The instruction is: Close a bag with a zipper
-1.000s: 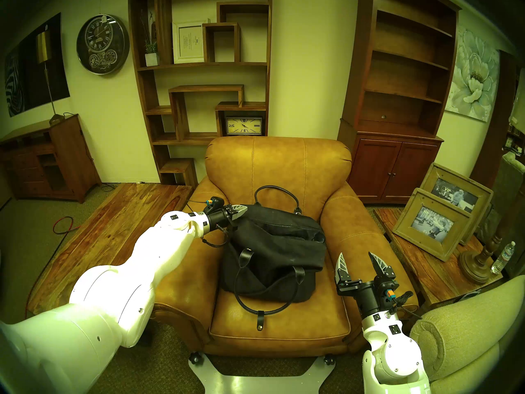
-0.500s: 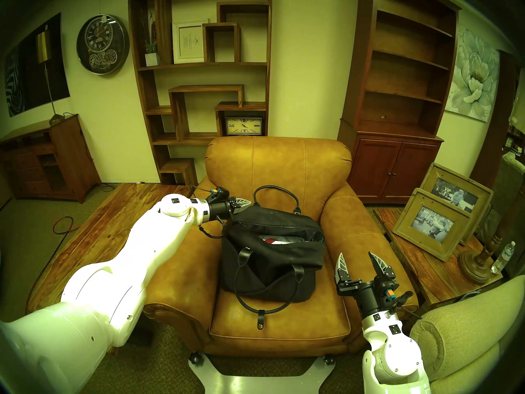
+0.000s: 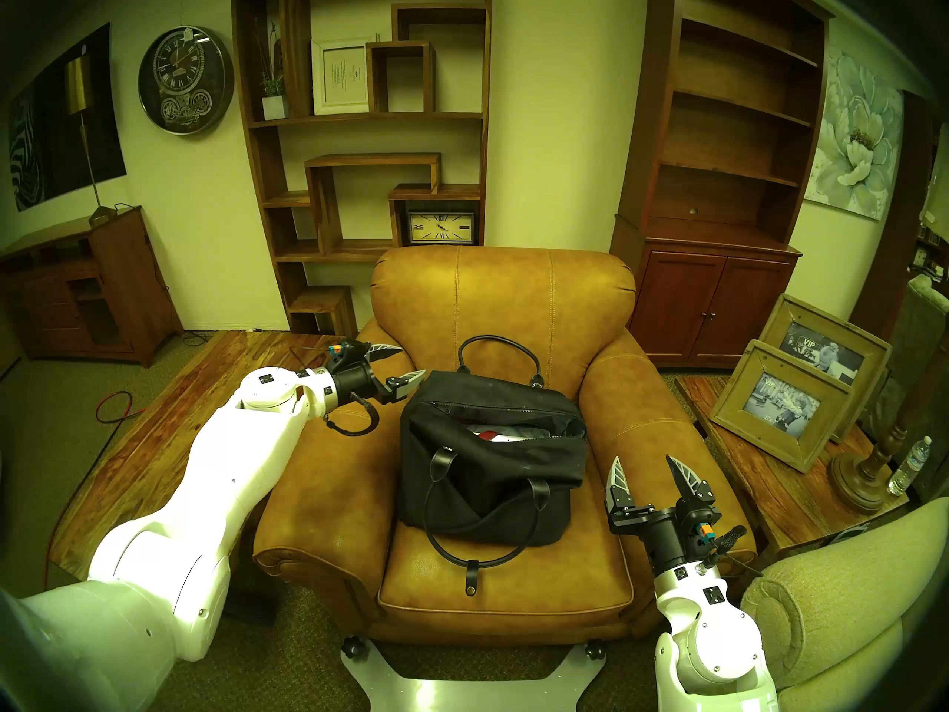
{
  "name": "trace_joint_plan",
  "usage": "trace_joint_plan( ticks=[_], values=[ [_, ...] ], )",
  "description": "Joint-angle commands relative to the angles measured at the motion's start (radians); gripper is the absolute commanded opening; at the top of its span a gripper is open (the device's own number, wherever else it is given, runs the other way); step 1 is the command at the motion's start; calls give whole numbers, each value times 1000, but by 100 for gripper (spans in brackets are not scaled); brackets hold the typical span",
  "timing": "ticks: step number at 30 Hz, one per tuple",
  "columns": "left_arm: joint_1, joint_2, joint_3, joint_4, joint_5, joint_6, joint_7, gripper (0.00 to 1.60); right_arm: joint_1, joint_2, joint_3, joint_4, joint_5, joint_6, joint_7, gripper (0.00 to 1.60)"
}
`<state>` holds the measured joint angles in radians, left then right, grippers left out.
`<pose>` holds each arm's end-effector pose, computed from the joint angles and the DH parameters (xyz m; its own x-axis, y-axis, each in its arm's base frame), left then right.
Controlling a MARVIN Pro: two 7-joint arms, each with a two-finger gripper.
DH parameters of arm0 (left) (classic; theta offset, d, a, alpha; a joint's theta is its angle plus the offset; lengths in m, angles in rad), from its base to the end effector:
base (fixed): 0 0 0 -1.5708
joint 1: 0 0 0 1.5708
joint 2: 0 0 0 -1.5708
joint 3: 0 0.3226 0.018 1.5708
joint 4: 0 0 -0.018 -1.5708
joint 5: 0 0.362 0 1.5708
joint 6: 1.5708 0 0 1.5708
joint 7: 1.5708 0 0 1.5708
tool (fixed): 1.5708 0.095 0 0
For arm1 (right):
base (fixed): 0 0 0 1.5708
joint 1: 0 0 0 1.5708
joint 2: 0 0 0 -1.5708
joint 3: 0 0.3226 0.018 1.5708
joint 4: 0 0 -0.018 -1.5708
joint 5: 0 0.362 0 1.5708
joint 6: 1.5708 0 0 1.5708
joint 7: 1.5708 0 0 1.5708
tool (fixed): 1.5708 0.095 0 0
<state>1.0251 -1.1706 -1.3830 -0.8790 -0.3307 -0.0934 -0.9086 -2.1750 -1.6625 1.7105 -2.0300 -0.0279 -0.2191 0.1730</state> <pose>0.5869 0.1042 -0.3311 0.0764 -0.1042 0.9916 -0.7215 -0.6923 -0.0171 0.2770 -0.0311 -0.3411 -0.0618 0.0426 0.9972 0.0101 -0.9990 0.0433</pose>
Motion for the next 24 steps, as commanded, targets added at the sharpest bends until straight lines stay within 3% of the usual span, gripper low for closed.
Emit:
trace_joint_plan(
  ticks=[1, 11, 24],
  values=[
    [121, 32, -47, -57, -68, -8, -32, 160, 29, 4, -25, -11, -9, -2, 9, 160],
    [275, 30, -85, -92, -126, -27, -65, 160, 116, 57, -137, 17, -20, 23, 46, 160],
    [453, 28, -182, -258, -205, -92, -80, 160, 254, 101, -249, 91, 11, 141, 90, 160]
  ],
)
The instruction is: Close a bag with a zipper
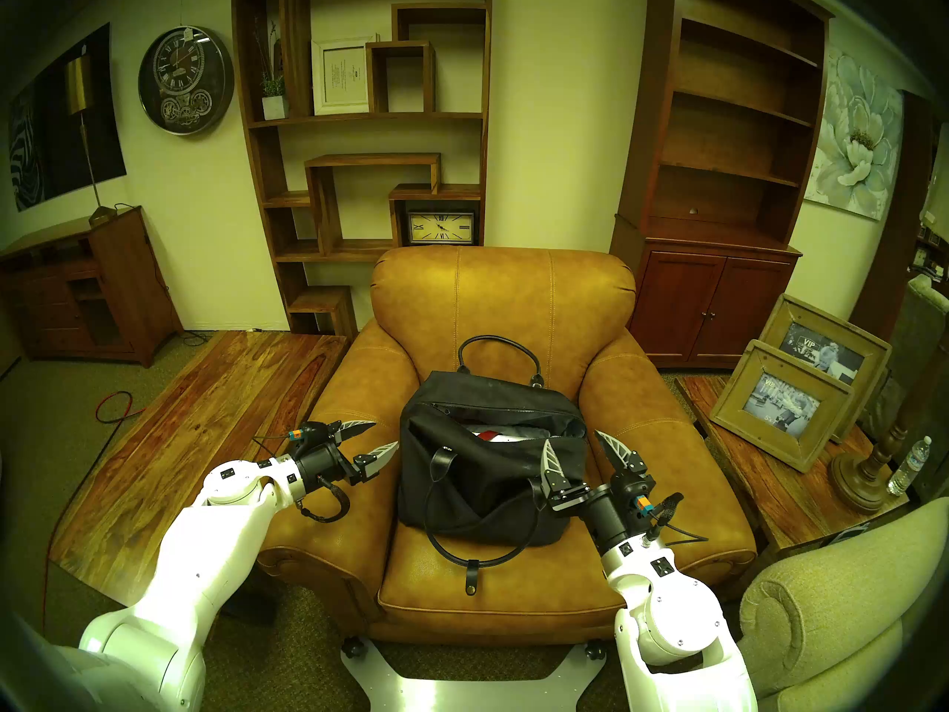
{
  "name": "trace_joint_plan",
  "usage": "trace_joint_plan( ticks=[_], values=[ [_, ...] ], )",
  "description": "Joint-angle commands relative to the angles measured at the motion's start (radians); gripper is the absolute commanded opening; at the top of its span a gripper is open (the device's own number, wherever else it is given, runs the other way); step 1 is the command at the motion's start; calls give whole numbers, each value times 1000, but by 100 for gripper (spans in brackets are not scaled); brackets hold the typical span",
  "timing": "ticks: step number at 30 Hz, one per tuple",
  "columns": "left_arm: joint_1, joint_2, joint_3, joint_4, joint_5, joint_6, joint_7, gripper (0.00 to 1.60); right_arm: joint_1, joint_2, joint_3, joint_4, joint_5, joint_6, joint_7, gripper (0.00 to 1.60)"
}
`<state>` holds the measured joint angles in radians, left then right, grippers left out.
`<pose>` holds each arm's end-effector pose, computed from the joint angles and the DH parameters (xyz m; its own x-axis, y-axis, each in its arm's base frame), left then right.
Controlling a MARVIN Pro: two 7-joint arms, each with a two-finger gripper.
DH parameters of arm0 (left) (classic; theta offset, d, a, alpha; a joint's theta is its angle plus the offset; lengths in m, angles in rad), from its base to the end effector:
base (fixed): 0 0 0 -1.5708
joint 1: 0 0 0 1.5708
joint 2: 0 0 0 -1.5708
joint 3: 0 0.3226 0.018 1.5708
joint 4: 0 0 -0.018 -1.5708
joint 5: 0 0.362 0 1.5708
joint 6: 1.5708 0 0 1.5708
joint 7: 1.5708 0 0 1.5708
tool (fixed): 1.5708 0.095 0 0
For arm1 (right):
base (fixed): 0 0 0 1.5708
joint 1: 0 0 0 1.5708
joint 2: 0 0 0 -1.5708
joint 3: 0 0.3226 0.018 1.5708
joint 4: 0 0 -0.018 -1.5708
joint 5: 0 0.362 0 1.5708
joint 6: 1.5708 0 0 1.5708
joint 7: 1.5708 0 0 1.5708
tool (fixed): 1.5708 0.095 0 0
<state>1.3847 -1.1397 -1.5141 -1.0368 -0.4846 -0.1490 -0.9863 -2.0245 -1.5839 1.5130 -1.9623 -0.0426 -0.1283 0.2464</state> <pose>0.4691 0.1333 -0.4217 0.1638 0.0552 0.9849 -0.7058 -0.6910 0.1561 0.3252 0.0511 -0.3317 -0.0675 0.0021 0.9977 0.2904 -0.9567 0.0217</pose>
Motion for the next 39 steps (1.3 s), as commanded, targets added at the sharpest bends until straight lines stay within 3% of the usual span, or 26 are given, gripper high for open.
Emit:
trace_joint_plan(
  ticks=[1, 22, 27, 28, 31, 32, 39],
  values=[
    [105, -5, -57, -111, -56, -41, -2, 160, 108, 23, -56, 28, 29, 58, 17, 160],
    [244, -38, -135, -265, -96, -85, 24, 160, 340, 12, -123, 233, 146, 245, 33, 160],
    [264, -45, -146, -288, -100, -90, 37, 160, 362, 13, -142, 256, 162, 264, 32, 160],
    [277, -49, -152, -304, -102, -93, 45, 160, 380, 17, -166, 272, 134, 267, 36, 160],
    [288, -53, -157, -318, -104, -95, 52, 160, 396, 17, -181, 290, 139, 274, 35, 160],
    [305, -58, -166, -340, -106, -98, 63, 160, 416, 18, -206, 326, 105, 273, 40, 160],
    [353, -73, -187, -404, -106, -99, 101, 160, 485, -1, -229, 402, 73, 283, 42, 160]
  ],
)
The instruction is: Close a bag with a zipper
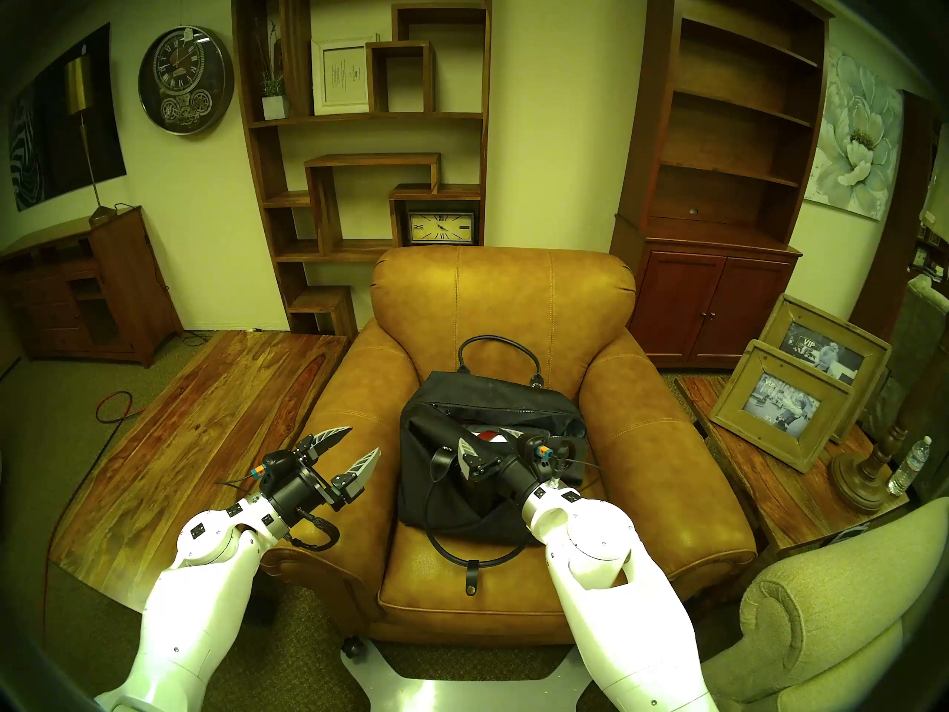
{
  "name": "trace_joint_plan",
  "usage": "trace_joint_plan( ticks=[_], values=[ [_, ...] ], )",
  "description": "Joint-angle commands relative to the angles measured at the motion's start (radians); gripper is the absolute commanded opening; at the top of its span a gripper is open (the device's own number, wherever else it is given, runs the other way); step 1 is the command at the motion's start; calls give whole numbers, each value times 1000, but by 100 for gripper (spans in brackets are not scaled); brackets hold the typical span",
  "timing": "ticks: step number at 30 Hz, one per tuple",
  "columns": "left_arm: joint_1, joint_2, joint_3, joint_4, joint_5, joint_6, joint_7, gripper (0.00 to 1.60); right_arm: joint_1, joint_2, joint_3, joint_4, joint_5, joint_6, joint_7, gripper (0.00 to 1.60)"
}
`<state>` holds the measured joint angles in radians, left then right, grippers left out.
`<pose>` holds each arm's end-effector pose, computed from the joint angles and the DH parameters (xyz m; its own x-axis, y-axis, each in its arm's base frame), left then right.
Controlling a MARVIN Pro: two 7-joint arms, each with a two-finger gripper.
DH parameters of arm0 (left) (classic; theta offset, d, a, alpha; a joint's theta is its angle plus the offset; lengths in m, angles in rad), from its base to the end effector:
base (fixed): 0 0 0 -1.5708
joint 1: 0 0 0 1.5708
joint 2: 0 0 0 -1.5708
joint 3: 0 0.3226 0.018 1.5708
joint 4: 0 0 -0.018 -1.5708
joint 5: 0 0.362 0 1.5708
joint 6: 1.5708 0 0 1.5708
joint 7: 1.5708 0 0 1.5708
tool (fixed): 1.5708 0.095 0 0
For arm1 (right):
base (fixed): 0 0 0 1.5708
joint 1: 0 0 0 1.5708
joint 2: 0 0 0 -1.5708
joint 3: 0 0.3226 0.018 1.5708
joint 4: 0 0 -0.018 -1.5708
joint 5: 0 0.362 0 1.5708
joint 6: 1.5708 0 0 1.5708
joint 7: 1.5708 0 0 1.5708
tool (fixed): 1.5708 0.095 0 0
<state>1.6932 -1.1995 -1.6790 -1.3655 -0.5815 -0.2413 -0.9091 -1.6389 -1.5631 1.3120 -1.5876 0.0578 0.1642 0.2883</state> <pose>0.3922 0.1285 -0.4021 -0.0057 0.1813 0.9834 -0.6305 -0.7640 0.1372 0.4229 0.1446 -0.3771 0.2234 -0.0099 0.9747 0.5097 -0.8512 -0.1255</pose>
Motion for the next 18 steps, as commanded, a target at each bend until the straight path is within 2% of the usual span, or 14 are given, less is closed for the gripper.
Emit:
trace_joint_plan(
  ticks=[1, 4, 6, 13, 15, 18],
  values=[
    [53, -15, -25, -86, -8, -6, 32, 160, 124, -29, -31, 53, -35, -6, 1, 160],
    [61, -18, -28, -97, -6, -5, 40, 160, 120, -28, -28, 51, -25, -5, 3, 160],
    [71, -22, -32, -111, -4, -4, 51, 160, 147, -36, -30, 78, -32, -2, 4, 160],
    [91, -29, -38, -136, 0, -2, 77, 160, 224, -62, -6, 143, 15, 11, -8, 160],
    [93, -30, -38, -140, 1, -2, 81, 160, 223, -61, -5, 144, 18, 9, -9, 160],
    [103, -33, -41, -153, 3, -1, 95, 160, 288, -78, -4, 199, 41, 20, -16, 160]
  ],
)
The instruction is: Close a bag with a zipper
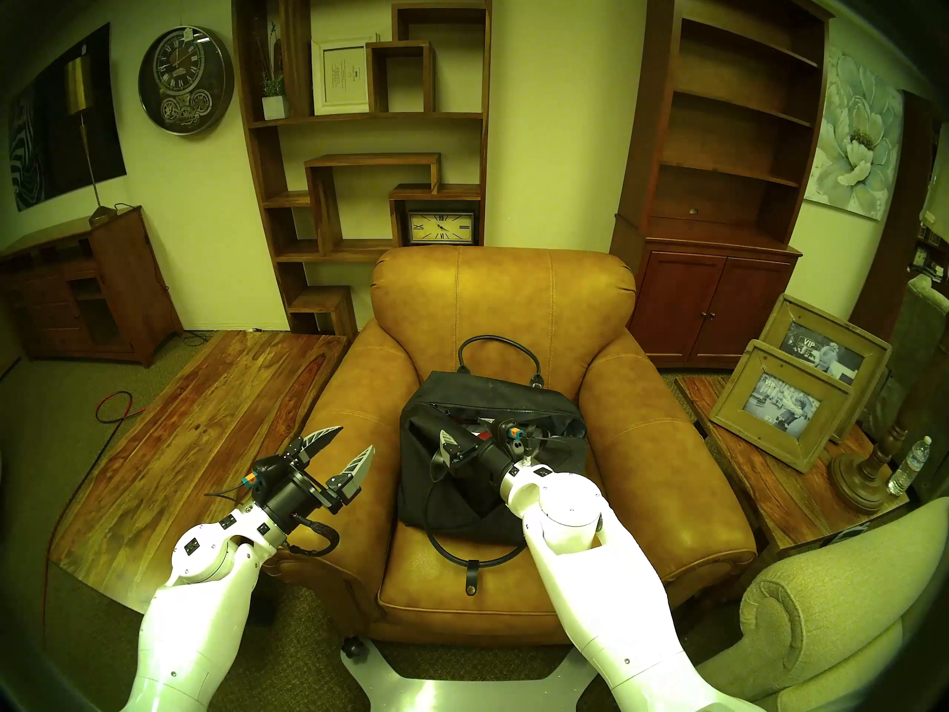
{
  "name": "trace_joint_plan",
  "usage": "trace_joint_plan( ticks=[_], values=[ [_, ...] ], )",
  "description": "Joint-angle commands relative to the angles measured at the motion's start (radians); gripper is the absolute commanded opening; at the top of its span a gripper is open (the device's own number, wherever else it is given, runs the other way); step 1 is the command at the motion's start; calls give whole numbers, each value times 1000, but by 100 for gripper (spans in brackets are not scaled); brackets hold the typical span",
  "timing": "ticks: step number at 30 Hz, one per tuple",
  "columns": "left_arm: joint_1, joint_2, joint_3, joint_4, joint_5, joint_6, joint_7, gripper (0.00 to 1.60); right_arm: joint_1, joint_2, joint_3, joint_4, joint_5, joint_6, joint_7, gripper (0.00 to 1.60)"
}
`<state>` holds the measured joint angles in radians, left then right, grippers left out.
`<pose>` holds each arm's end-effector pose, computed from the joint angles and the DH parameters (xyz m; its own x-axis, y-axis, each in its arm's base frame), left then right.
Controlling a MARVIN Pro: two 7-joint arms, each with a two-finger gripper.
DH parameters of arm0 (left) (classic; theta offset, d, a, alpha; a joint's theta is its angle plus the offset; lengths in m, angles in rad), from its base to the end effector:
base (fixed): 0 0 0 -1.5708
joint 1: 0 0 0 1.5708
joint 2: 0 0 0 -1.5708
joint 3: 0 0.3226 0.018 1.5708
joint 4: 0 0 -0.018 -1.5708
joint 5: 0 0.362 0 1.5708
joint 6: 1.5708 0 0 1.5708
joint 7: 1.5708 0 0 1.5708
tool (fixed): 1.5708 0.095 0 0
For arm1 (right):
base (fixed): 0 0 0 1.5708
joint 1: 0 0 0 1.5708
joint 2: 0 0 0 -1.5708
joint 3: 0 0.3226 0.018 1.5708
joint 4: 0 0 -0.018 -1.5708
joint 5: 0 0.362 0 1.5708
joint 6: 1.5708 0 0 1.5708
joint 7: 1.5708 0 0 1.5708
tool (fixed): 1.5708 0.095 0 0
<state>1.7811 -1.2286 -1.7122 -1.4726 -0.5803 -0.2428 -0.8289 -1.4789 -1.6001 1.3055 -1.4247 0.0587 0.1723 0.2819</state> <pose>0.3721 0.1232 -0.3939 -0.0291 0.1961 0.9801 -0.5726 -0.8070 0.1445 0.4734 0.1593 -0.3738 0.2286 -0.0016 0.9735 0.5110 -0.8510 -0.1214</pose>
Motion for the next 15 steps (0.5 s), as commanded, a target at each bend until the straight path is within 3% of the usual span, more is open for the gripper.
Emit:
trace_joint_plan(
  ticks=[1, 3, 15],
  values=[
    [18, -5, -8, -50, 3, 1, 18, 160, 95, -30, 0, 10, 48, 2, -14, 160],
    [25, -6, -10, -58, 4, 2, 26, 160, 142, -44, 0, 55, 57, 11, -19, 160],
    [57, -12, -15, -106, 15, 13, 75, 160, 237, -96, 18, 188, 98, 5, -42, 160]
  ],
)
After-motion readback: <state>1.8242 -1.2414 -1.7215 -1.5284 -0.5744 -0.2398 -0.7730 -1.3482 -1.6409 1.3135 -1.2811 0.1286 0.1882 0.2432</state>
